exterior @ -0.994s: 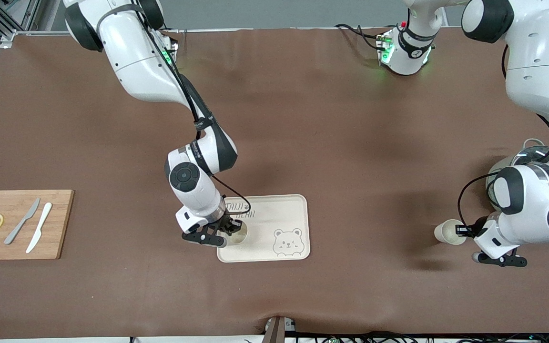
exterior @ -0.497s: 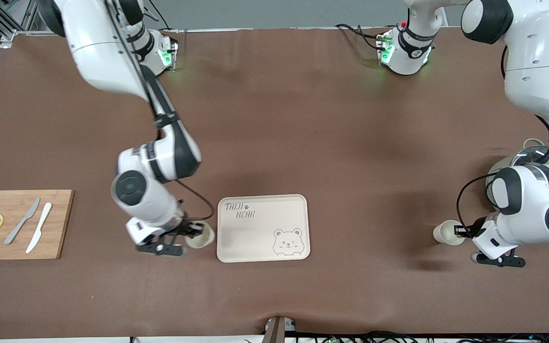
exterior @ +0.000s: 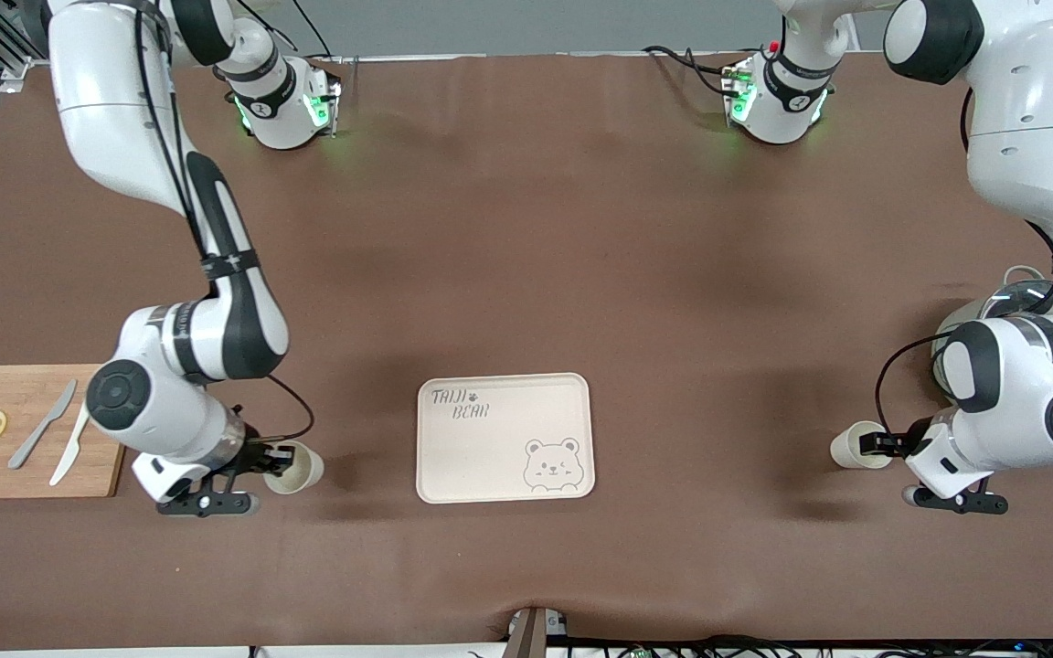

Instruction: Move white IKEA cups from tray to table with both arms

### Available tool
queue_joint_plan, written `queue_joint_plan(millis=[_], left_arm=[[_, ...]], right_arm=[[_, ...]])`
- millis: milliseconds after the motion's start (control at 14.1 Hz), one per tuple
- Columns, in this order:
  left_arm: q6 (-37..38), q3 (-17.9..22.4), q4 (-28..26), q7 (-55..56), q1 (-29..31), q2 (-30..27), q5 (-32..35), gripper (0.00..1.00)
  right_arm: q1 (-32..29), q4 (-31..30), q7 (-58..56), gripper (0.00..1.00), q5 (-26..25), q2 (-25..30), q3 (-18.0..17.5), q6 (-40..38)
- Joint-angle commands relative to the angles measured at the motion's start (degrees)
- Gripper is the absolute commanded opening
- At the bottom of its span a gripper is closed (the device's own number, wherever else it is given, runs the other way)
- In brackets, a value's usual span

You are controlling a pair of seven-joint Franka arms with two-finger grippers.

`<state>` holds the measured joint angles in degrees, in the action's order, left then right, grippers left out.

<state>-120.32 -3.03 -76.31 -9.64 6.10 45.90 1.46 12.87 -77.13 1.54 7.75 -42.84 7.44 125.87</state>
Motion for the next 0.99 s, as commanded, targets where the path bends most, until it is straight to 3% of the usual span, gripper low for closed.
queue_joint_plan(millis=[0,355,923], left_arm=[[0.00,-0.49,-0.16,-1.87,0.41,-1.77,1.00,1.00],[5.61,-0.93,-0.24,-0.90,-0.03,-7.13,0.91,1.00],[21.33,-0.84,-0.33,5.50,-2.23,-19.25,1.43,1.00]], right_arm=[[-2.85,-0.39,-4.43,0.00,-0.01,-0.05,-1.29,0.60],[-6.10,-0.56,-11.37,0.00,0.07,-2.94,-1.29,5.69],[-6.72,-0.65,-12.70,0.00,0.07,-7.16,-1.37,12.12]])
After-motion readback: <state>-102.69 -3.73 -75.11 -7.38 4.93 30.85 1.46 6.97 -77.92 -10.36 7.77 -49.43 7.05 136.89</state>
